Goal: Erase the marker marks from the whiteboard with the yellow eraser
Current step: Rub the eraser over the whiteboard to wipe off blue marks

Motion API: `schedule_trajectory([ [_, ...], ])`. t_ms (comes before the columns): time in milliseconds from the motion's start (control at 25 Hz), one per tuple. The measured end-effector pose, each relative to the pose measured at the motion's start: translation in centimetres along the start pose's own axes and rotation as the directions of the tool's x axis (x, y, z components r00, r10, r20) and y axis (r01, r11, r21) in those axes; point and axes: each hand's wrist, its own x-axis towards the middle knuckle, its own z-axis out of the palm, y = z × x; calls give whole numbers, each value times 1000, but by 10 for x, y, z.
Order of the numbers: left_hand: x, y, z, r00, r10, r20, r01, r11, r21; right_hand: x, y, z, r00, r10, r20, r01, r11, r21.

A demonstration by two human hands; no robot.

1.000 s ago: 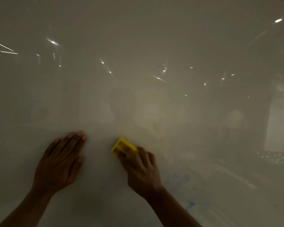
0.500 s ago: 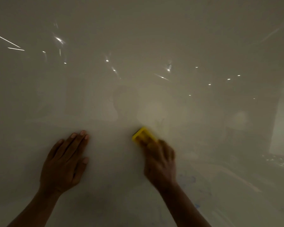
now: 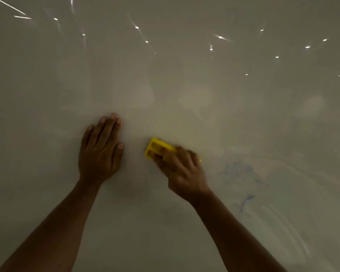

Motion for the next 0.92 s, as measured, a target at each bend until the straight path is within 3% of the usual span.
schedule_trajectory([
  [80, -6, 1, 1, 1000, -31, -5, 31, 1000, 3, 3, -5, 2, 970, 219, -109, -218, 976, 22],
  [120, -13, 2, 0, 998, -57, -5, 57, 998, 4, 1, -15, 5, 963, 240, -124, -237, 971, 42],
  [160, -24, 2, -1, 996, -84, 0, 84, 996, 8, -3, -25, 9, 981, 166, -95, -162, 986, 50],
  [200, -39, 1, -3, 995, -104, 10, 103, 995, 16, -12, -36, 12, 999, -4, -53, 8, 998, 65],
  [280, -72, -4, -5, 993, -115, 27, 114, 993, 36, -32, -41, 17, 938, -346, 9, 344, 936, 73],
  [320, -84, -9, -4, 994, -107, 32, 106, 993, 42, -38, -37, 19, 913, -406, 26, 404, 913, 58],
  [360, -92, -13, -2, 994, -107, 36, 105, 993, 48, -40, -33, 22, 928, -370, 32, 368, 929, 45],
  [480, -94, -19, 5, 992, -126, 29, 124, 990, 64, -34, -44, 29, 1000, 4, -11, -3, 998, 69],
  [520, -93, -17, 4, 992, -123, 26, 121, 990, 72, -33, -55, 31, 1000, 7, -8, -6, 994, 108],
  [560, -92, -15, 2, 993, -117, 22, 115, 990, 81, -35, -67, 33, 995, -104, 1, 103, 986, 133],
  [640, -91, -13, -1, 994, -111, 18, 109, 991, 78, -45, -80, 33, 909, -418, 14, 411, 900, 146],
  [720, -90, -13, -3, 993, -118, 15, 117, 990, 75, -46, -71, 31, 847, -531, 31, 523, 842, 129],
  [800, -91, -13, -3, 992, -123, 27, 121, 989, 80, -40, -55, 28, 913, -408, -9, 407, 907, 107],
  [880, -92, -12, -3, 991, -124, 40, 121, 989, 82, -29, -40, 23, 995, -86, -51, 91, 990, 105],
  [920, -92, -13, -3, 991, -128, 45, 124, 989, 80, -25, -37, 21, 994, 83, -66, -75, 991, 107],
])
